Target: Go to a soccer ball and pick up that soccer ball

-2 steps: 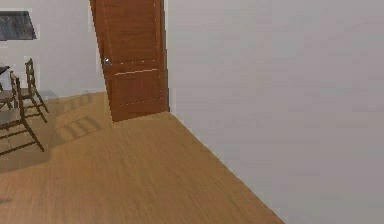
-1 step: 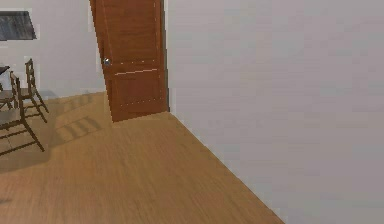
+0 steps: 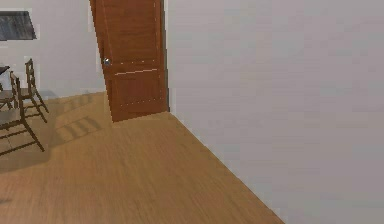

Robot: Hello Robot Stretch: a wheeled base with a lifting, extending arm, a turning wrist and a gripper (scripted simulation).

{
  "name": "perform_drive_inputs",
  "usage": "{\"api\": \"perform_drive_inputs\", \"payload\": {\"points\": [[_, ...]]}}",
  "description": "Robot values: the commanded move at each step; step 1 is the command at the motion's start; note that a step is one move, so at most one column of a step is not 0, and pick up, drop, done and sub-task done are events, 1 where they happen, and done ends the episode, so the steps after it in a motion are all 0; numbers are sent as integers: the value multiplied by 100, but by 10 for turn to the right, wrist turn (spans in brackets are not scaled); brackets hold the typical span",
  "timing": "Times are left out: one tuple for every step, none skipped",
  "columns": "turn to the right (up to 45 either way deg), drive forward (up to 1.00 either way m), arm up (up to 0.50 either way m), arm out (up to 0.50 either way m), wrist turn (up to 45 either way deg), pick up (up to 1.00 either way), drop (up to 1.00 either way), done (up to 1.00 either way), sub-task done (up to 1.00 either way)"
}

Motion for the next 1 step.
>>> {"api": "perform_drive_inputs", "payload": {"points": [[0, 0, 0, 46, 0, 0, 0, 0, 0]]}}
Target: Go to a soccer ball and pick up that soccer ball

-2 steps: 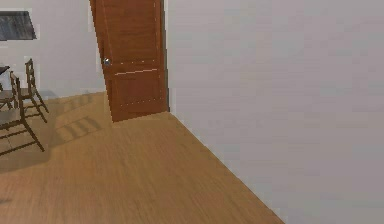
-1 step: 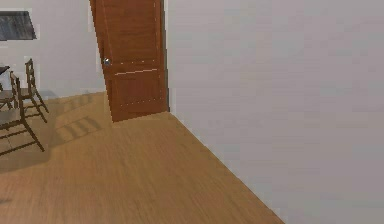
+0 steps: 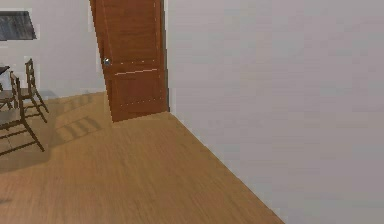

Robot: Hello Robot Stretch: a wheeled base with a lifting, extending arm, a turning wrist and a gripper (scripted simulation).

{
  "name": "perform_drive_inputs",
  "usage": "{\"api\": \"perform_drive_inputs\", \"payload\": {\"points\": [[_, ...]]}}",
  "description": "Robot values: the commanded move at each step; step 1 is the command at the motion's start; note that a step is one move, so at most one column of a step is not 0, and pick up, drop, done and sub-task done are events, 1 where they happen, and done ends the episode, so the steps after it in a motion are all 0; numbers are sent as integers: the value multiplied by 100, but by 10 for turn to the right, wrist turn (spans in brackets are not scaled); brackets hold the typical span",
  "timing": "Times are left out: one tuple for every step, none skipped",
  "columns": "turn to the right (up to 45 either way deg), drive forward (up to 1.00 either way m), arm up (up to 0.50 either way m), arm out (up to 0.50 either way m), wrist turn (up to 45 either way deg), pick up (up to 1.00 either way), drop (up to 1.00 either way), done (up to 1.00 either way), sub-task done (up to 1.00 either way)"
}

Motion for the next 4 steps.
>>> {"api": "perform_drive_inputs", "payload": {"points": [[0, 0, 0, 0, 450, 0, 0, 0, 0], [0, 0, 0, 0, 450, 0, 0, 0, 0], [0, 0, 0, 0, 450, 0, 0, 0, 0], [0, 0, 0, 0, 240, 0, 0, 0, 0]]}}
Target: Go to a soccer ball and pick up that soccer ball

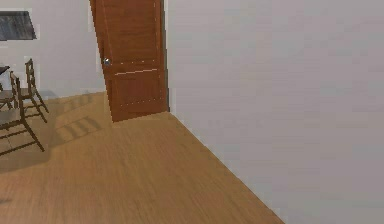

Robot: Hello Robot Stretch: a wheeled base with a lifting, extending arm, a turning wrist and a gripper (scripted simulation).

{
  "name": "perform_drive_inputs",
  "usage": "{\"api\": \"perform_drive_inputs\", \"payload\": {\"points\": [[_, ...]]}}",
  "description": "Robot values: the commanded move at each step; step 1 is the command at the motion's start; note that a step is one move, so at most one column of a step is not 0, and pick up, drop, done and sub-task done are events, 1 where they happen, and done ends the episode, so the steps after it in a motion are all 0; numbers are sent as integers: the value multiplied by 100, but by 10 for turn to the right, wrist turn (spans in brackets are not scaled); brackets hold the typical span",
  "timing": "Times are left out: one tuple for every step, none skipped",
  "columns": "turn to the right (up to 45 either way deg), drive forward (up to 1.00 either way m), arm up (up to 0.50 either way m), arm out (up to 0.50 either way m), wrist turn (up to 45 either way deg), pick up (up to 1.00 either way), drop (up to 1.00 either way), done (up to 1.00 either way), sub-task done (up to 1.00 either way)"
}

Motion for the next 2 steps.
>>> {"api": "perform_drive_inputs", "payload": {"points": [[0, 0, -16, 0, 0, 0, 0, 0, 0], [0, 0, 0, 0, 0, 100, 0, 0, 0]]}}
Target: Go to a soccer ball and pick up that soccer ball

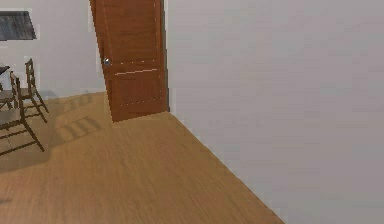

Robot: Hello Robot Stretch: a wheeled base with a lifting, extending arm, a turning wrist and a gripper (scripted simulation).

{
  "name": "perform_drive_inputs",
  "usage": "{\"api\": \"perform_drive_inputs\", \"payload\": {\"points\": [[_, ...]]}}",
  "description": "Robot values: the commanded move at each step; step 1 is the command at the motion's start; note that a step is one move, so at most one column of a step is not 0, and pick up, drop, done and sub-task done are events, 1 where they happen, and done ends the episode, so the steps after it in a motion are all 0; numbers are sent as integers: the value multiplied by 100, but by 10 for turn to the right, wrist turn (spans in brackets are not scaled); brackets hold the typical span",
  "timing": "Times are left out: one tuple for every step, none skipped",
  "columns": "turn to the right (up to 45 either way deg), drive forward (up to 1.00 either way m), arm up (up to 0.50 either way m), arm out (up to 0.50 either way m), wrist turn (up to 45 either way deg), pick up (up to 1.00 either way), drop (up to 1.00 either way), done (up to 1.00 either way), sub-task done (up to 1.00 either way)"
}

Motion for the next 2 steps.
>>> {"api": "perform_drive_inputs", "payload": {"points": [[0, 0, 10, 0, 0, 0, 0, 0, 0], [0, 0, 0, 0, 0, 0, 0, 100, 0]]}}
